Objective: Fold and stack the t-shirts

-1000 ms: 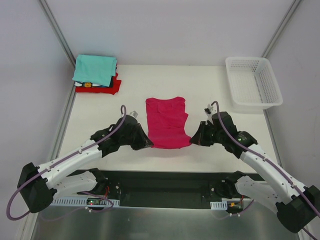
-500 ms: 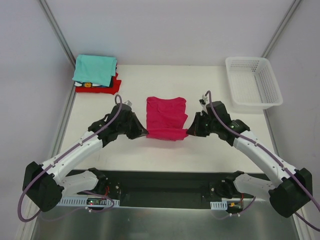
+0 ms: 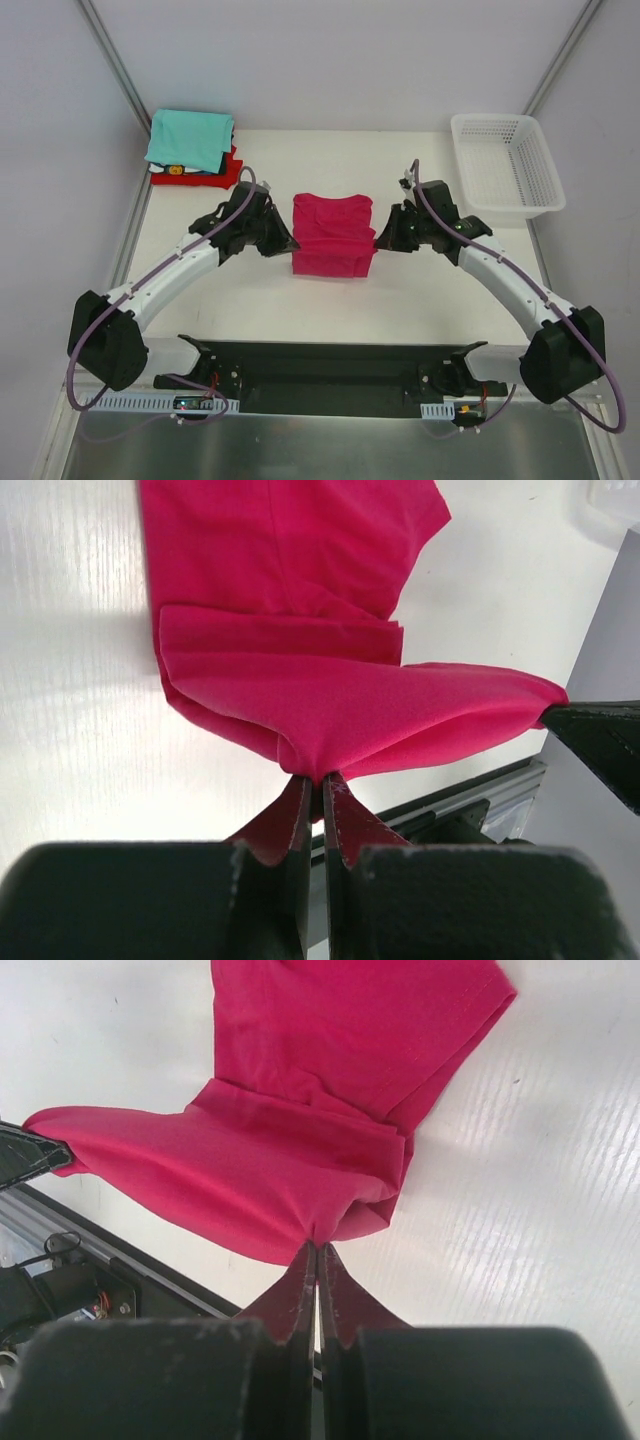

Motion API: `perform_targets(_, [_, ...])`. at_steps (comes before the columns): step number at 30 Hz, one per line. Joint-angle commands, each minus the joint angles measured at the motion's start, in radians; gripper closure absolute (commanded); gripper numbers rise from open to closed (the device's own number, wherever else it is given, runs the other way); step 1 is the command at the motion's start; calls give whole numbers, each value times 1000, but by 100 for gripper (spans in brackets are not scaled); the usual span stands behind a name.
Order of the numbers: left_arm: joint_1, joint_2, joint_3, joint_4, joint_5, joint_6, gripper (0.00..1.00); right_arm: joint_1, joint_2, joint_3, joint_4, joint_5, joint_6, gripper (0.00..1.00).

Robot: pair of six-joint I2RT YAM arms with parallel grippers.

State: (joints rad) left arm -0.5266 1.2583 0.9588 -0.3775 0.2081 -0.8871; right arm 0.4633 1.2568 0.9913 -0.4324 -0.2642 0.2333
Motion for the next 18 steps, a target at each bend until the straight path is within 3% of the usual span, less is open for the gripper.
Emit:
perform_targets(1, [42,62,84,-3,0,68,100,-38,33,69,11,2,-49,100])
perform_targets(18, [183,334,288,38,83,131,100,-114,320,299,30,-76,-81,100])
